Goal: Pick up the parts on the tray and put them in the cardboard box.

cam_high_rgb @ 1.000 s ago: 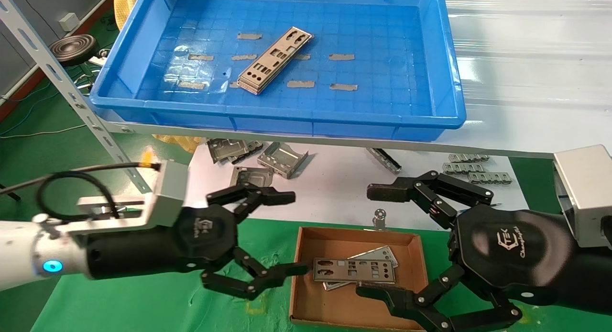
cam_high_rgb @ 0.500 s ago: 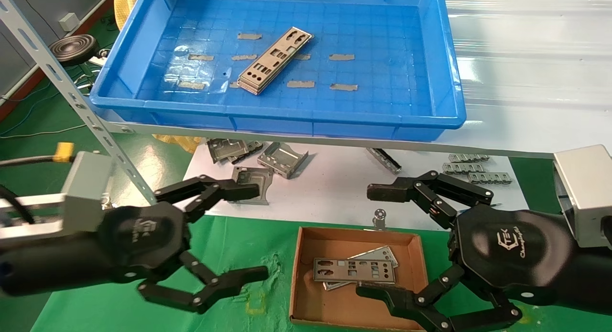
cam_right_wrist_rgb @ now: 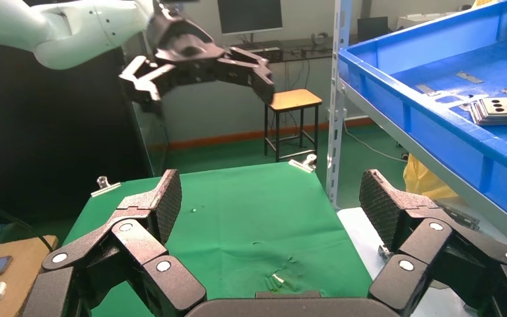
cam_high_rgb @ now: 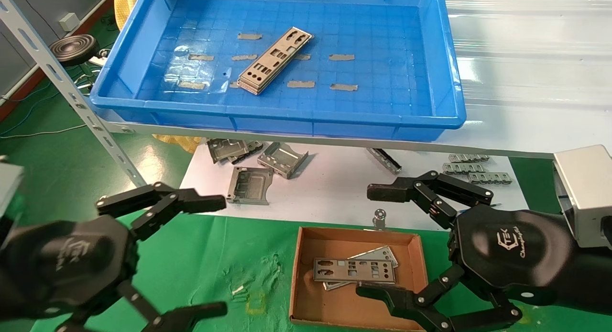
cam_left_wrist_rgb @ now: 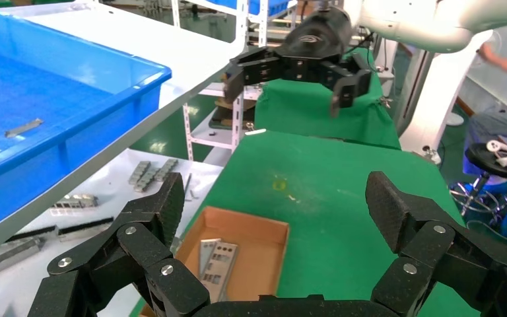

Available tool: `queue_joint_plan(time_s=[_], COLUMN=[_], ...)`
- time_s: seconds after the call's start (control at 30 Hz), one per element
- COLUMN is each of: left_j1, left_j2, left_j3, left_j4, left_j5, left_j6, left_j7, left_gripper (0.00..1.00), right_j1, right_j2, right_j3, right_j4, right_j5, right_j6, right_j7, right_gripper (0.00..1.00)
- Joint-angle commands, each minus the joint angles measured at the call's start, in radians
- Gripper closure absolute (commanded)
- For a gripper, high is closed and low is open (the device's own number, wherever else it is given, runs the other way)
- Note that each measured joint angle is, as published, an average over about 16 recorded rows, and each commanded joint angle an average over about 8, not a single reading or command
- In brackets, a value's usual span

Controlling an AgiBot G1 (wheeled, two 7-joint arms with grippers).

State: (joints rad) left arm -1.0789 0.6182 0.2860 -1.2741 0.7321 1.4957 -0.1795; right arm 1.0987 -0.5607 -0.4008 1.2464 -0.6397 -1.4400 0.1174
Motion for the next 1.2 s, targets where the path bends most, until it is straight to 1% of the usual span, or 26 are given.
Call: queue_joint_plan(time_s=[0.03,0.17,1.2], left_j1=[0.011,0.017,0.005], left_j2=[-0.018,-0.026,-0.007], left_j3=[-0.017,-0.025,-0.006], left_j4=[-0.026,-0.037,-0.009], left_j5=[-0.005,-0.009,-0.002], left_j6=[0.001,0.001,0.0], left_j7=[-0.013,-0.017,-0.008], left_gripper=[0.0,0.0,0.0], right_j1=[0.0,0.0,0.0], right_j2=[0.0,0.0,0.0], right_j3=[0.0,0.0,0.0], right_j4=[0.0,0.0,0.0], right_j5=[0.0,0.0,0.0], right_j6=[0.0,0.0,0.0], right_j7=[0.0,0.0,0.0], right_gripper=[0.0,0.0,0.0])
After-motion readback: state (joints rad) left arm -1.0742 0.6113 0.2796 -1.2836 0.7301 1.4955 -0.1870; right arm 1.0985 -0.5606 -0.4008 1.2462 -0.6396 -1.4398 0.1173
